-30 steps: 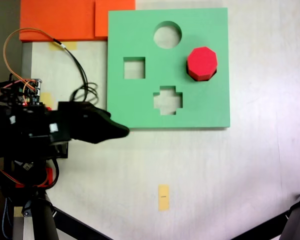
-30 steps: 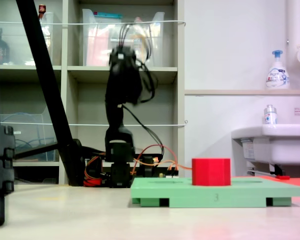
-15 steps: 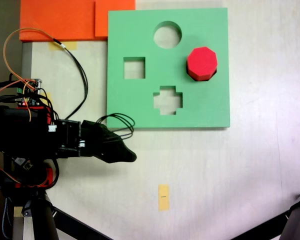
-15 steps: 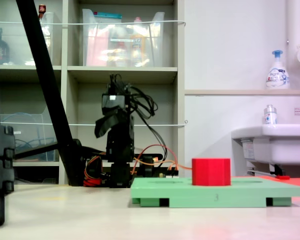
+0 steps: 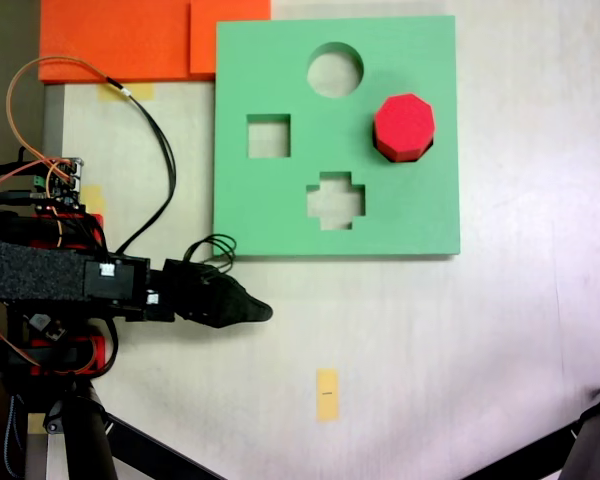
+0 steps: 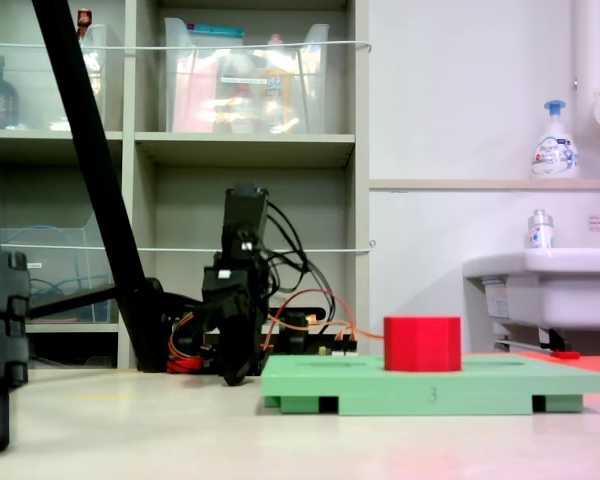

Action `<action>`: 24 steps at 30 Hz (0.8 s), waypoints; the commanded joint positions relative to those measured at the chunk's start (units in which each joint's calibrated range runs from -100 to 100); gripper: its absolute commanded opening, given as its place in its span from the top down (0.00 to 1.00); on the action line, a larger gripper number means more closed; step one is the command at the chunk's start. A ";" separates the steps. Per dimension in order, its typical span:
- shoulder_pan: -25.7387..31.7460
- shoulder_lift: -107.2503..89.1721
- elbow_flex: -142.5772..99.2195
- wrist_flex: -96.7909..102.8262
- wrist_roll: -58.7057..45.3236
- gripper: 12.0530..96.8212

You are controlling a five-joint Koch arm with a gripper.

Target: Put the octagonal pillar block into the corresponding hole

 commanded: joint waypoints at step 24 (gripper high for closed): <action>-0.05 -0.41 -5.98 4.95 -3.27 0.54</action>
